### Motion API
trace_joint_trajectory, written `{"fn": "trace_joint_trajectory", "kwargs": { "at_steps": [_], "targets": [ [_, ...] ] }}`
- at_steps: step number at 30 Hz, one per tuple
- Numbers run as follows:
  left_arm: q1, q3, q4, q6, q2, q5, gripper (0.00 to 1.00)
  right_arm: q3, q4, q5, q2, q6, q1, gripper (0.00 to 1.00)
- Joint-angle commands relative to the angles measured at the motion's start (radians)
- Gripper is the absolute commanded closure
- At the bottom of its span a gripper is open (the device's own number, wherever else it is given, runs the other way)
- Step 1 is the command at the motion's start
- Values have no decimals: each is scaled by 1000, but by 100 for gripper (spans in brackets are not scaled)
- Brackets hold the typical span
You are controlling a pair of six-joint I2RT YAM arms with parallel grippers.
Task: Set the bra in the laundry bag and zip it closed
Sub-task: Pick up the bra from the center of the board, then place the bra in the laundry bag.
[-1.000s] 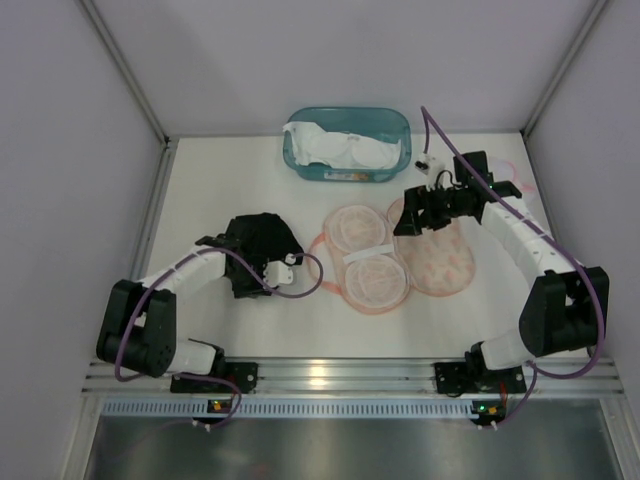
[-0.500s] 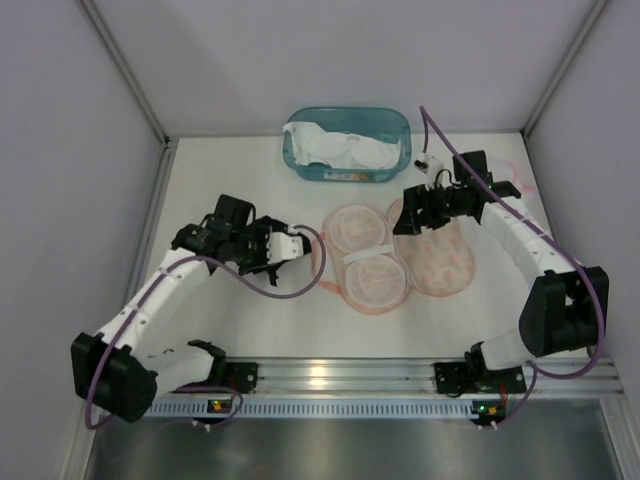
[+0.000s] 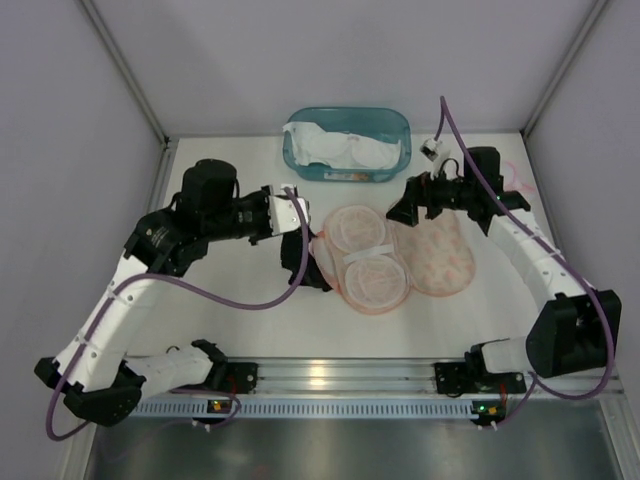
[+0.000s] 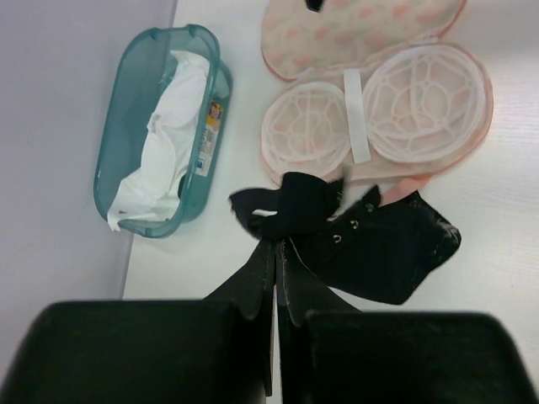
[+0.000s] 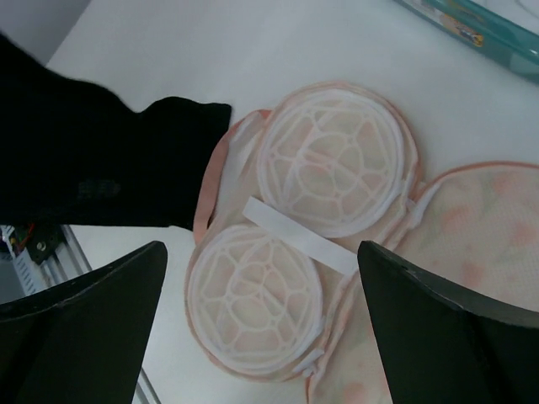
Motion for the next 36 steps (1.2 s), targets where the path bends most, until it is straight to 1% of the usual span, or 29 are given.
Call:
{"fn": "trace_joint_trajectory", "kwargs": {
  "at_steps": [1,2,4,5,7,10,13,16,20,25,32,35,36],
  "targets": [
    [-16,102,-9,-48,19,30,100,-103,241,-167,-123,10,19,2],
    [-16,142,-7,-49,22,37,100,-157,273,-181,-136,7,17,2],
    [-17,188,-9,-58,44,63,100,-191,300,-202,-167,-15,17,2],
    [-17,237,-9,-69,53,73,100,-194,288,-205,-169,-31,17,2],
    [-17,285,-9,-75,76,123,100,-173,242,-195,-158,-69,17,2],
    [-23,372,-9,-106,110,186,100,-160,217,-153,-143,-98,17,2],
    [-30,446,-7,-156,136,238,100,-142,194,-132,-126,-97,8,3],
    [-36,483,-6,-192,153,286,100,-126,166,-139,-104,-79,-12,4],
    [-46,574,-6,-314,183,347,100,-126,177,-141,-104,-59,-39,4],
    [-56,636,-6,-428,202,425,100,-108,145,-89,-95,-57,-65,4],
    [-63,625,-6,-537,245,599,100,-85,91,-73,-69,-69,-90,5],
    [-124,618,-6,-537,269,617,100,-86,87,-67,-62,-74,-93,5],
    [-164,615,-4,-536,277,622,100,-86,83,-66,-60,-77,-93,5]
  ]
}}
